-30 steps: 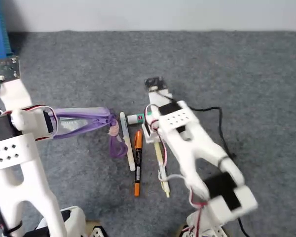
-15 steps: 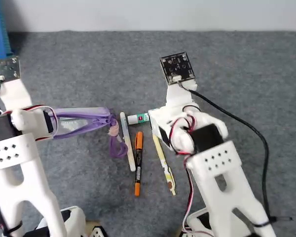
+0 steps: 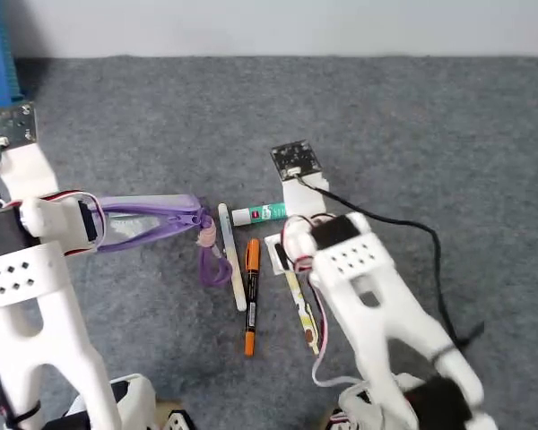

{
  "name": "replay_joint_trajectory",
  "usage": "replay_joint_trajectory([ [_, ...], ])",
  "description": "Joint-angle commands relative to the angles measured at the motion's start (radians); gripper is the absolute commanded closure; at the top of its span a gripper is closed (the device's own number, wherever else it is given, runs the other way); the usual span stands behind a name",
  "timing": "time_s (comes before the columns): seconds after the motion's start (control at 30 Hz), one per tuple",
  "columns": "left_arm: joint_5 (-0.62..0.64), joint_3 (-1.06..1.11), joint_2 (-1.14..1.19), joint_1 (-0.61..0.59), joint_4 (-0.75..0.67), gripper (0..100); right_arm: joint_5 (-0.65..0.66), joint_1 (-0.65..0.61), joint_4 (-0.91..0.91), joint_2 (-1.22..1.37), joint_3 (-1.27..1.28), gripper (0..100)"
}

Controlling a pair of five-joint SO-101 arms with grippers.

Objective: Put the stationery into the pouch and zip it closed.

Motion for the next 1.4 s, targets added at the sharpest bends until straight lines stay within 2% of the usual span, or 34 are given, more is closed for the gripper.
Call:
replay_joint_trajectory([
  [0.0,-0.009,0.012,-0.009,-0.003,-0.028,99,-0.009,-0.013,-0.09,0.131,-0.058,83.3],
  [0.3,-0.009,0.016,-0.009,-0.003,-0.035,99,-0.008,-0.031,-0.122,0.476,-0.229,86.3],
  [0.37,-0.009,0.016,-0.009,-0.003,-0.035,99,-0.008,-0.025,-0.12,0.538,-0.264,89.5],
  [0.47,-0.009,0.016,-0.009,-0.003,-0.035,99,-0.006,-0.024,-0.105,0.582,-0.298,99.8],
  [0.57,-0.009,0.016,-0.008,-0.003,-0.035,99,-0.006,-0.024,-0.058,0.558,-0.301,99.5],
  [0.87,-0.009,0.018,-0.008,-0.003,-0.035,99,0.011,-0.03,0.081,0.186,-0.209,99.1],
  [1.17,-0.009,0.018,-0.008,-0.003,-0.035,99,0.035,-0.036,0.085,-0.3,-0.086,99.1],
  [1.37,-0.009,0.018,-0.009,-0.003,-0.035,99,-0.008,-0.137,0.068,-0.529,-0.086,99.1],
])
